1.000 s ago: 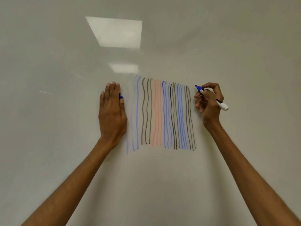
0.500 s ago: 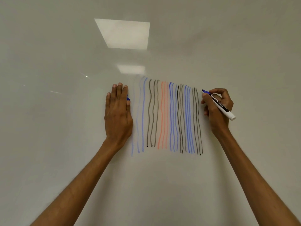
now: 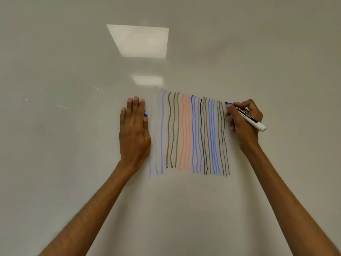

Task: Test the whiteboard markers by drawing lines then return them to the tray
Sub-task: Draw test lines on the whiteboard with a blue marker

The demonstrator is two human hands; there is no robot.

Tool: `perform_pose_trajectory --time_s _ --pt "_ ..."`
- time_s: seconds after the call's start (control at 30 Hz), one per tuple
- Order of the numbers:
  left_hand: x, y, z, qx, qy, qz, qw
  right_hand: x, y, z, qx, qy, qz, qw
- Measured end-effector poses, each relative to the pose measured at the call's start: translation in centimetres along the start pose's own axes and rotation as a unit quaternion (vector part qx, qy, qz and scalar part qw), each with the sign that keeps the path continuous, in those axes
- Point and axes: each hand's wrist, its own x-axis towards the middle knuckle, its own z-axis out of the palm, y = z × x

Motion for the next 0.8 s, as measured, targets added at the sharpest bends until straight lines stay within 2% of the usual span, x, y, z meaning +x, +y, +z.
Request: perform_pose_trajectory --time_s 0.8 --pt "-0.2 0.0 -0.1 -0.004 0.007 0.006 1.0 -6.2 2.6 -4.3 -0.024 -0.005 0.014 1.0"
